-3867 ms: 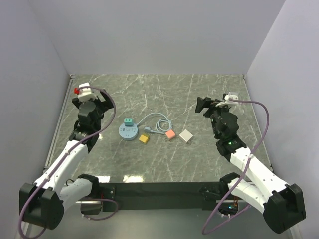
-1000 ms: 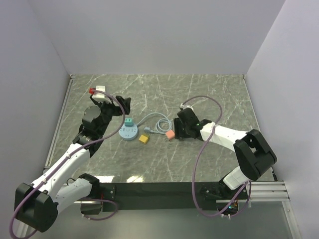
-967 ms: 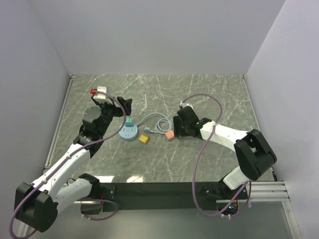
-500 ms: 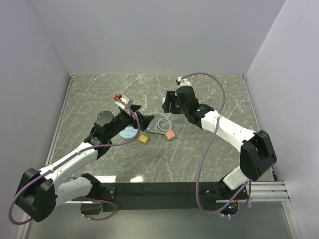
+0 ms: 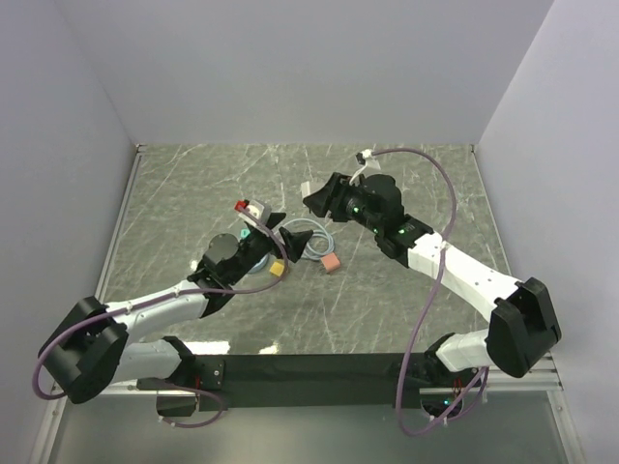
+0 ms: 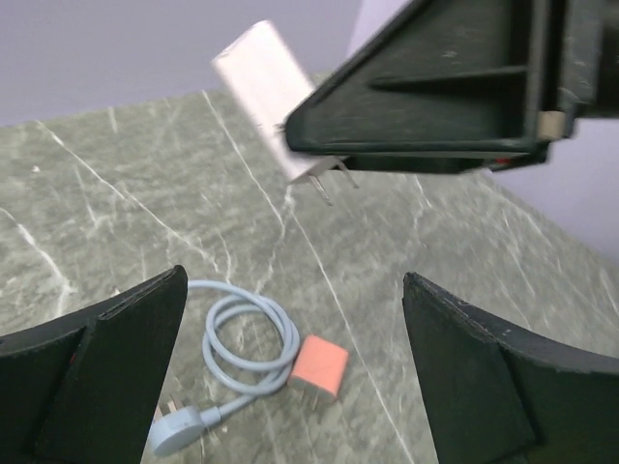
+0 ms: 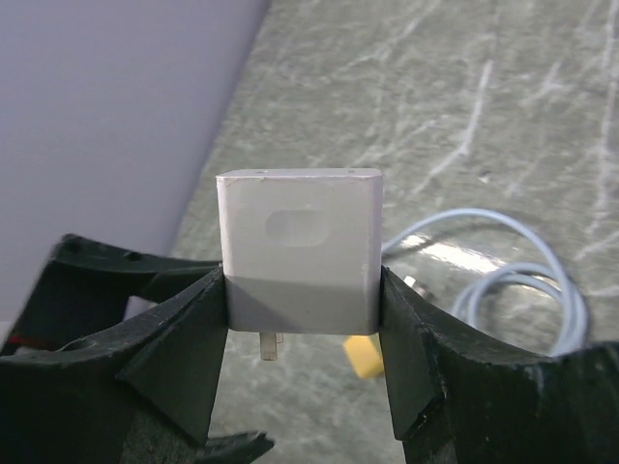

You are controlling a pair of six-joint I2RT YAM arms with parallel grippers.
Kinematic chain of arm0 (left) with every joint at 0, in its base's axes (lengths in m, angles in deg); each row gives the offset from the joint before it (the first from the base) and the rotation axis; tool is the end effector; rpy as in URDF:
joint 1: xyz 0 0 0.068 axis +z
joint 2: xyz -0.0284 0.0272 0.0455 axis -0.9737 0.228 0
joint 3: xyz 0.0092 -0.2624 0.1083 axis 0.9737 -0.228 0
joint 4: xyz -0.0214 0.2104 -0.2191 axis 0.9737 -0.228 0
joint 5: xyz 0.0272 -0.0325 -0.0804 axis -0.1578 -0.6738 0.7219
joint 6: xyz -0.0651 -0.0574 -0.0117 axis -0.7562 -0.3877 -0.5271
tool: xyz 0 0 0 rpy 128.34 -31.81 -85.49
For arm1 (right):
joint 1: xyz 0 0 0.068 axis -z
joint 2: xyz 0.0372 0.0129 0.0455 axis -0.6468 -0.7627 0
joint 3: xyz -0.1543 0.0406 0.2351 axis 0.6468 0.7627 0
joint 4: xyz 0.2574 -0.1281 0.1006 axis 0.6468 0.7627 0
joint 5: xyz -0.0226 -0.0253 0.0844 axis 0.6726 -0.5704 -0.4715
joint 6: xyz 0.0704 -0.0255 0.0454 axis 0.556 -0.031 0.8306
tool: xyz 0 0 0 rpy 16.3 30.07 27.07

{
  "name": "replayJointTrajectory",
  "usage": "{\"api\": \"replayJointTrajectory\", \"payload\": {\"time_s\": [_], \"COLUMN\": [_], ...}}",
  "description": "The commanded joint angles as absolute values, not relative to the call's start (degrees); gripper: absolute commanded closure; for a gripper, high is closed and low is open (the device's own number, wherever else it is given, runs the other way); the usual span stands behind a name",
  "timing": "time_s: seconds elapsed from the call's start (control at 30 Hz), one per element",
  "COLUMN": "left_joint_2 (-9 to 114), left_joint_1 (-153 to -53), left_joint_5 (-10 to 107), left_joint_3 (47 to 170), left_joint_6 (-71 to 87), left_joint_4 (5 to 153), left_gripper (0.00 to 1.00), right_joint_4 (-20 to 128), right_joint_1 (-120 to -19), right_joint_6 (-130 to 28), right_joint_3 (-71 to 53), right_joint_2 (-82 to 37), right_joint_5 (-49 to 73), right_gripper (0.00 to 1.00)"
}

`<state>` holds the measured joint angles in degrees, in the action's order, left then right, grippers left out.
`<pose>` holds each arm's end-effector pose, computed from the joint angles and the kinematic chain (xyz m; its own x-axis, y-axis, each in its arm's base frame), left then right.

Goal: Insert the plug

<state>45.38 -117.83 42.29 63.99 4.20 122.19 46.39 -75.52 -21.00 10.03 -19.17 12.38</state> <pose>0.2471 -0.2183 0.2382 -0.1251 -0.2478 -0.9607 0.6720 0.6913 -0.2658 0.3218 0.2391 0.2987 -0.5593 0.3359 -0.7578 -0.4203 0.6731 0.6085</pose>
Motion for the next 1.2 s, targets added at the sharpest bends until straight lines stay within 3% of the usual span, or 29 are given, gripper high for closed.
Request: {"api": "replayJointTrajectory", "payload": {"time_s": [0.0,0.3,0.6,0.77,0.93,1.1,1.17], "left_joint_2": [46.11,49.89,52.26,52.96,53.58,53.67,53.14], "left_joint_1": [-118.39,-118.92,-121.20,-121.38,-121.38,-121.47,-121.47], "left_joint_5": [36.08,34.84,24.49,20.78,20.16,21.39,21.31], "left_joint_3": [63.12,62.33,61.45,62.85,63.38,62.76,62.41], "left_joint_6": [0.41,-5.84,-4.79,-5.14,-5.93,-4.79,-4.61], "left_joint_4": [135.01,147.13,153.13,151.37,151.46,153.83,153.75], "left_gripper": [0.01,0.01,0.05,0.22,0.48,0.67,0.83], "right_joint_4": [38.17,33.78,29.56,28.24,27.98,27.62,27.45], "right_joint_1": [-76.68,-79.50,-82.48,-83.01,-83.54,-83.54,-83.63], "right_joint_6": [-17.83,-15.72,-12.83,-11.94,-12.29,-12.47,-12.73], "right_joint_3": [10.33,11.56,12.35,12.09,12.52,13.58,13.93], "right_joint_2": [-16.27,-17.59,-18.90,-20.58,-20.23,-19.79,-19.61], "right_joint_5": [10.05,9.35,8.73,7.77,8.46,8.29,8.47], "right_gripper": [0.73,0.75,0.77,0.77,0.77,0.75,0.74]}}
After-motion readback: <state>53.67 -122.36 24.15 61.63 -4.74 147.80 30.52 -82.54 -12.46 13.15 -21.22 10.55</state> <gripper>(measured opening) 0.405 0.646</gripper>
